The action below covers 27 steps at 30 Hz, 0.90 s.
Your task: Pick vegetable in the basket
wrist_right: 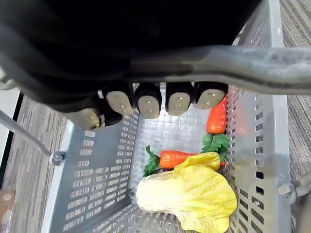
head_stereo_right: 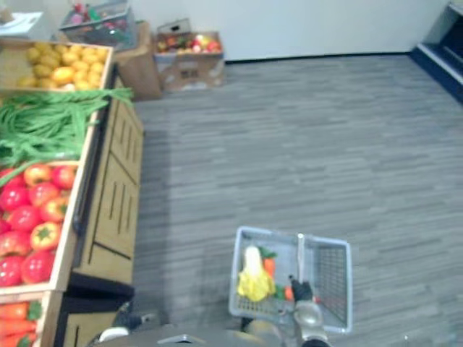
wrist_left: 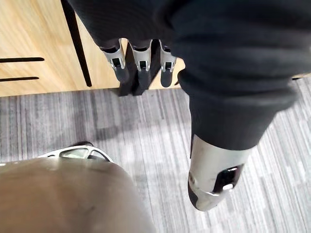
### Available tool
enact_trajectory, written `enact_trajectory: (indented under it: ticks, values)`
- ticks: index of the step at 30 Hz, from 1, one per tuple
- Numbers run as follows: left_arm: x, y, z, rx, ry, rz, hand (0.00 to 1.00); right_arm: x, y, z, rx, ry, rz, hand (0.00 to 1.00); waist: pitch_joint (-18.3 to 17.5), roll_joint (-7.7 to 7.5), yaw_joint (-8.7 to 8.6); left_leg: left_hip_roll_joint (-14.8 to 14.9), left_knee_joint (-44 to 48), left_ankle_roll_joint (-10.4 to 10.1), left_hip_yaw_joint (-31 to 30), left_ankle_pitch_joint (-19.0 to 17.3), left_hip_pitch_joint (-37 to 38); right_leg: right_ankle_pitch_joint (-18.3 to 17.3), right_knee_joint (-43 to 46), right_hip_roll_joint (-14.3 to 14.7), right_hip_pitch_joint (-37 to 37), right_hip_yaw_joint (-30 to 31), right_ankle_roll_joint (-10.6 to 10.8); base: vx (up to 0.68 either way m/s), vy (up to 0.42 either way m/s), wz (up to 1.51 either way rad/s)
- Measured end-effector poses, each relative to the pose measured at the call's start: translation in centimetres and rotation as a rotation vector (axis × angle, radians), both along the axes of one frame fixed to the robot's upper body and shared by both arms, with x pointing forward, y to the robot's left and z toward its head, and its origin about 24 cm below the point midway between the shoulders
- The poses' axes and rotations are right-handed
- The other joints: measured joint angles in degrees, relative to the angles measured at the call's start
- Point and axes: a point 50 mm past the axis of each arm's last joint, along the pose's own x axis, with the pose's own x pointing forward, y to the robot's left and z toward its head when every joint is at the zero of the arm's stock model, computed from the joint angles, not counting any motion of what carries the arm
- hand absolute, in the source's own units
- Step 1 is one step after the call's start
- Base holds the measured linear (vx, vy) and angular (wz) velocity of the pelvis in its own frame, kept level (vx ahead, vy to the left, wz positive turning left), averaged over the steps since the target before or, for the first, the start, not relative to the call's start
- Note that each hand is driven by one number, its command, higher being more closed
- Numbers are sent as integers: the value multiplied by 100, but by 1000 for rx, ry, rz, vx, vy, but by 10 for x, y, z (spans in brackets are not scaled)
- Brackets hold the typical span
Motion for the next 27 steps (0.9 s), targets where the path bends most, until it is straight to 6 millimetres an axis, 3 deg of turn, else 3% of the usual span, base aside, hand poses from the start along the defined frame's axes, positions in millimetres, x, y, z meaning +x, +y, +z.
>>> enact_trajectory:
  ticks: [5, 21, 27]
  values:
    - [-3, -1, -1, -42, -16, 136, 0, -10, -9, -2, -11, 24, -21, 100, -14, 31, -21, -115, 241, 32, -228, 20, -3, 25, -110, -62, 93, 236, 25, 52, -5, -26]
    - [-8, -2, -3, -69, 0, 177, 0, -14, -9, -3, 17, 21, -54, 100, -53, -38, -6, -684, -152, 132, -11, -30, 523, 272, -338, -332, 103, 988, 235, -12, 59, -25]
    - [-9, -5, -4, -74, 11, 155, 0, -17, -13, -3, 17, 30, -65, 100, -174, 34, -22, -778, -147, 133, -129, -30, 524, 275, -338, -403, 83, 1010, 240, -18, 21, -5]
